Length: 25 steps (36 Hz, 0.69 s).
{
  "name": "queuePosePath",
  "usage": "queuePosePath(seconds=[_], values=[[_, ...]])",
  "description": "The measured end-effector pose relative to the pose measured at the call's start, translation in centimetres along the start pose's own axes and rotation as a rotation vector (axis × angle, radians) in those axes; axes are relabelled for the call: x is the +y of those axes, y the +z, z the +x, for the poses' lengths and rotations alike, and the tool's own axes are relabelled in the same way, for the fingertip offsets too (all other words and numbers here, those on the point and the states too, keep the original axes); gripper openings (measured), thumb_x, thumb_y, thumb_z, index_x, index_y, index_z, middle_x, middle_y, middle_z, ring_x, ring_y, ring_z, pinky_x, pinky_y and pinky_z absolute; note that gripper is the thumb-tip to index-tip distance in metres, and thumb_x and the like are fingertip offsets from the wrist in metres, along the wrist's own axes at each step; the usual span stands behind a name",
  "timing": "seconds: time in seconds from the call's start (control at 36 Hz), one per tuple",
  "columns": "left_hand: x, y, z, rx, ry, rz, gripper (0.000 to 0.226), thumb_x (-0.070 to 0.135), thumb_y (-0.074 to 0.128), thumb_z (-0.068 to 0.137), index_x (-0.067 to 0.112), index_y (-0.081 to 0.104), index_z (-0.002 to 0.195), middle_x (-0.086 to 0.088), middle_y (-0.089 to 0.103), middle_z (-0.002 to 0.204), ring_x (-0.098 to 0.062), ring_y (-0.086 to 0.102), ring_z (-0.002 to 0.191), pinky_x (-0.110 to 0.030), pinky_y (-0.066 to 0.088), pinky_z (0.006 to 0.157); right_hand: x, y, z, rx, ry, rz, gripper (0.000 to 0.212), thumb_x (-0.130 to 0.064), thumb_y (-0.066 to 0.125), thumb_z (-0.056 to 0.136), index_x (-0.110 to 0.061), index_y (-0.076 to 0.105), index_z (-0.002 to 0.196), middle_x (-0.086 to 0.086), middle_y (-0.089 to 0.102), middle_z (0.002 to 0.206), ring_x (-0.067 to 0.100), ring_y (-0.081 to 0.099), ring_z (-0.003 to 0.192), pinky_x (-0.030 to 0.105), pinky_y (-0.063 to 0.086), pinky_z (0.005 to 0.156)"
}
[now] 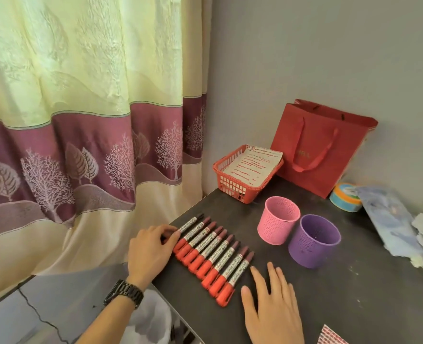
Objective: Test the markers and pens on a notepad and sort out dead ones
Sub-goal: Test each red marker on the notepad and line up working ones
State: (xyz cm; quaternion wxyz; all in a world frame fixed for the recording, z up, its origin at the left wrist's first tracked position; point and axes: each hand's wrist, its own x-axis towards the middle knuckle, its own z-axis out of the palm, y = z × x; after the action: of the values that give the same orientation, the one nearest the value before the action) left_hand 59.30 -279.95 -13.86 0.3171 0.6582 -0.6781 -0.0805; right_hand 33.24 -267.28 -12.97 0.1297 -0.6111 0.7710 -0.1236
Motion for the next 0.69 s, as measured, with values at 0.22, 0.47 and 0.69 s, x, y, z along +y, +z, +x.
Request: queuePosePath(seconds=[0.22,0.47,0.69], values=[[0.1,0.2,-0.2,-0.014,-0.012,0.030,0.026,0.062,0.051,0.092,0.049,0.072,0.100,0.017,0.066,0.093,-0.013,0.058,0.088,-0.033,0.046,0.074,0.1,-0.1,-0.3,0.043,-0.018,0.023,0.060,-0.063,0.023,0.100,-0.046,0.015,0.157,-0.007,0.000,0.170,0.013,-0.003,0.156,0.035,0.000,0.125],[0.4,-0.5,-0.6,-0.090,-0.023,0.053,0.027,0.055,0.047,0.095,0.052,0.069,0.112,0.015,0.062,0.103,-0.016,0.053,0.099,-0.035,0.041,0.083,0.3,0.3,-1.5,0.076,-0.018,-0.034,0.060,-0.063,0.025,0.099,-0.044,0.023,0.156,-0.005,0.007,0.170,0.015,0.002,0.156,0.035,0.002,0.126],[0.2,-0.6,-1.1,-0.129,-0.032,0.066,0.035,0.063,0.041,0.095,0.052,0.065,0.118,0.016,0.059,0.105,-0.014,0.050,0.101,-0.035,0.040,0.087,0.2,0.5,-1.7,0.070,0.012,-0.028,0.063,-0.066,0.024,0.097,-0.044,0.023,0.156,-0.007,0.006,0.170,0.014,0.000,0.156,0.035,-0.002,0.124]])
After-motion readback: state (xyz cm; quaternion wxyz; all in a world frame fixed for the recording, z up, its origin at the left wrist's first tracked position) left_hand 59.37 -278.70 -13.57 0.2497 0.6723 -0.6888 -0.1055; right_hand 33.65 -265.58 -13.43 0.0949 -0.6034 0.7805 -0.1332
